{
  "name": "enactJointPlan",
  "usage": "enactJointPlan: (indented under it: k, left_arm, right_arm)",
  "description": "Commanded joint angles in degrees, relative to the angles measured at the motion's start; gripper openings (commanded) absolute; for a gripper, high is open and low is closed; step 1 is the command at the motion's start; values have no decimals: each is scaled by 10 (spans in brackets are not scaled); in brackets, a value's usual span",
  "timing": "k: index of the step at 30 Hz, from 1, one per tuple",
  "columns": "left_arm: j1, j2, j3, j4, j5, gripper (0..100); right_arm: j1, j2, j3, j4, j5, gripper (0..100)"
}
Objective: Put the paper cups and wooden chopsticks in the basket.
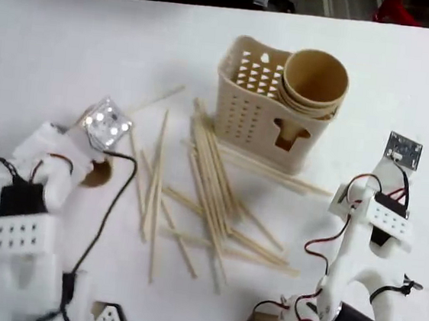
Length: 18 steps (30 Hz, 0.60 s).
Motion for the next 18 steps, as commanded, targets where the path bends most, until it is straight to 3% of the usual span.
enactJointPlan:
  k: [1,9,18]
  left_arm:
    - [65,-95,-102,108,73,23]
    - [204,-104,-297,186,197,22]
    - [316,127,-542,225,280,22]
  right_arm:
    - [-6,-17,-4,-8,2,25]
    - [-6,-17,-4,-8,2,25]
    - [-6,-17,-4,-8,2,25]
